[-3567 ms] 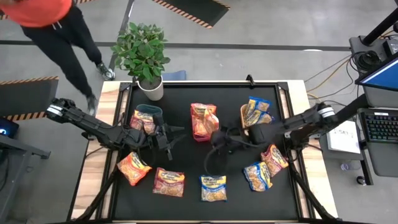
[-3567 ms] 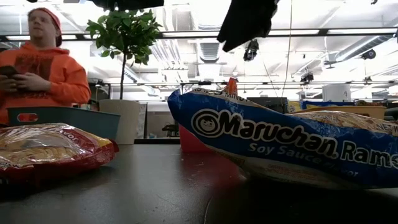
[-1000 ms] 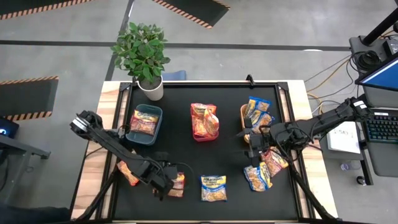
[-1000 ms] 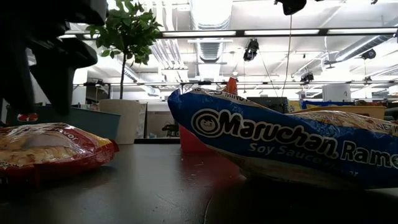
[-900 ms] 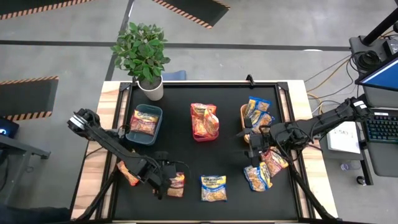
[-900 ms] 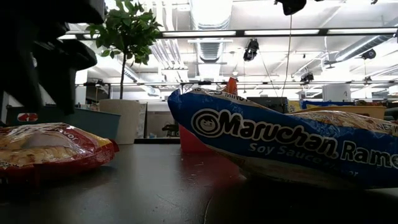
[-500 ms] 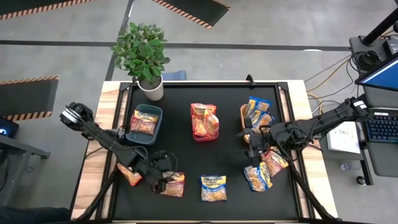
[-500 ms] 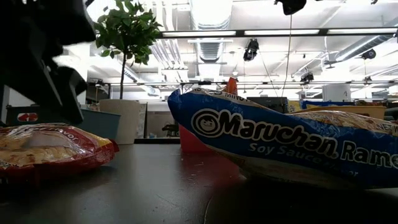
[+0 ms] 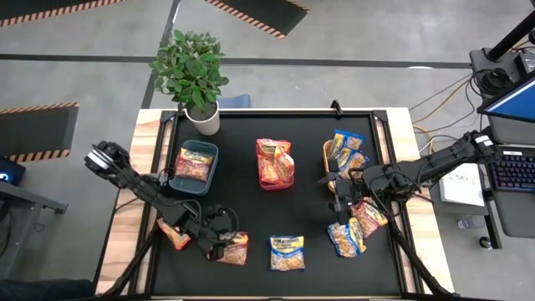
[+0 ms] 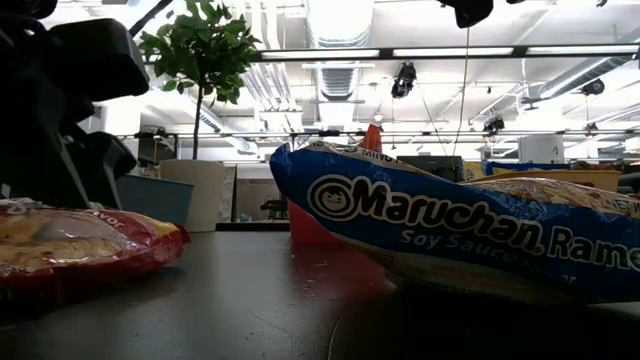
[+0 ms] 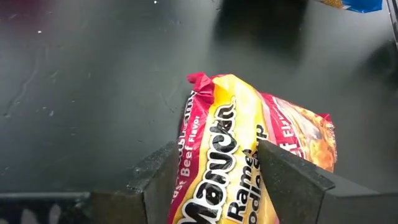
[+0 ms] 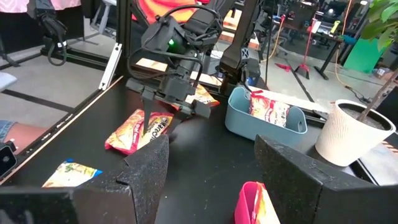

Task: Sort Maruchan noodles
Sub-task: Put the red noodle pack into the blue bin

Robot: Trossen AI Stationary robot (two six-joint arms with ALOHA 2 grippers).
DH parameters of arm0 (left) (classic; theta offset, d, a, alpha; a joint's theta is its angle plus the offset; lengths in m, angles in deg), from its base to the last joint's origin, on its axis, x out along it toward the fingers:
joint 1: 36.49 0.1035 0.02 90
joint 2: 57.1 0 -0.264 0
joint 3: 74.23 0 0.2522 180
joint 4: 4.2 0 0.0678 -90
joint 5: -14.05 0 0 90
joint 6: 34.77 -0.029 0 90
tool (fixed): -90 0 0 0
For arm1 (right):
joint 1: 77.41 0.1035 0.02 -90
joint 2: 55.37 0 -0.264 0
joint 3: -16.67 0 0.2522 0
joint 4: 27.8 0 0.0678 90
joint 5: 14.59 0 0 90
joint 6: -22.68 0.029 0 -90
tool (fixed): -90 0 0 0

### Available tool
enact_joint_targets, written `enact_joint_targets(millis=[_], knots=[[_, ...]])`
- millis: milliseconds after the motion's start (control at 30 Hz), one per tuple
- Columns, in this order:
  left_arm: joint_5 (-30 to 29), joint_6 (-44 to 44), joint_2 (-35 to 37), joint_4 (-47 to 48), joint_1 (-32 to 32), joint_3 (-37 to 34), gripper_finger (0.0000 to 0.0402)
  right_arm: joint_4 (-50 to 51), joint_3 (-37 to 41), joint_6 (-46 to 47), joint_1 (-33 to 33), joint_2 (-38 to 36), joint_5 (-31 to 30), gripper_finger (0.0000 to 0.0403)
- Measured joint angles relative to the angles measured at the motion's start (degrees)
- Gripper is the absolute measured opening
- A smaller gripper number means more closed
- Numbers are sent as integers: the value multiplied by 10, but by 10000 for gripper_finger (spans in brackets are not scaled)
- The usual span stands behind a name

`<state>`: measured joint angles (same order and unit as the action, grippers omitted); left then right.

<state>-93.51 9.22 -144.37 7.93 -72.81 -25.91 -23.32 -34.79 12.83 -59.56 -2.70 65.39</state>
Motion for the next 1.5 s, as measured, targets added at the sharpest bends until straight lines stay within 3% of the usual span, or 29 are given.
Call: enact_joint_targets(millis=[133, 500, 700, 933, 1167, 1500], knots=[[0, 2, -7, -10, -1, 0, 164, 0, 0, -1, 0, 0, 0, 228], [-3, -3, -8, -4, -1, 9, 9, -9, 0, -7, -2, 0, 0, 228], [-5, -25, -4, 2, -1, 20, 2, -9, 0, -13, -2, 0, 0, 228], [-85, -62, 34, 8, 1, 31, 0, -9, 0, -2, -2, 0, -1, 228], [-184, -50, 125, 94, 3, 31, 0, -9, 0, 2, -2, 0, -1, 228], [-395, -39, 236, 223, 6, 41, 0, -9, 0, 4, -2, 0, -1, 228]])
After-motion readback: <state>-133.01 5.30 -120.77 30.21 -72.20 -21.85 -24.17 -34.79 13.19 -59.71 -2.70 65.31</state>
